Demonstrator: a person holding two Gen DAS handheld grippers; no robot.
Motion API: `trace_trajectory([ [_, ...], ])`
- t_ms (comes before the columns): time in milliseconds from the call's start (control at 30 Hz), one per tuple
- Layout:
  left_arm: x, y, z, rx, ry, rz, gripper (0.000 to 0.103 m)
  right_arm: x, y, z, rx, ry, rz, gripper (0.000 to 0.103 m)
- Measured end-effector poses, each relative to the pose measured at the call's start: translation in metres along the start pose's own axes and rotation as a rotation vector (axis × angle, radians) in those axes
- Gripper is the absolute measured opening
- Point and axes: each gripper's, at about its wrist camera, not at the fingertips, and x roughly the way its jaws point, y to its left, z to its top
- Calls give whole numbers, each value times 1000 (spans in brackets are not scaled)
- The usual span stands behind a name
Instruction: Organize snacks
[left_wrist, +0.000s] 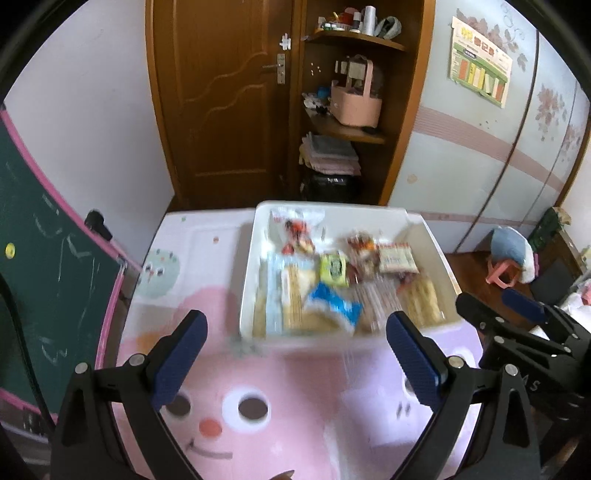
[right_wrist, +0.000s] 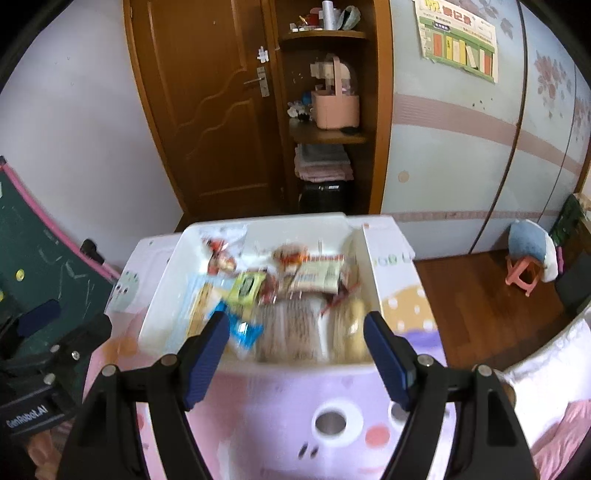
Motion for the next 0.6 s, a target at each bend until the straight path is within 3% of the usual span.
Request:
trace_trajectory([
  [267, -53, 1, -64, 44, 15, 11, 102, -48, 19, -67, -47, 20, 28, 76],
  [600, -102, 12, -119, 32, 0, 6, 102, -94, 30, -118, -65, 25, 62, 77],
])
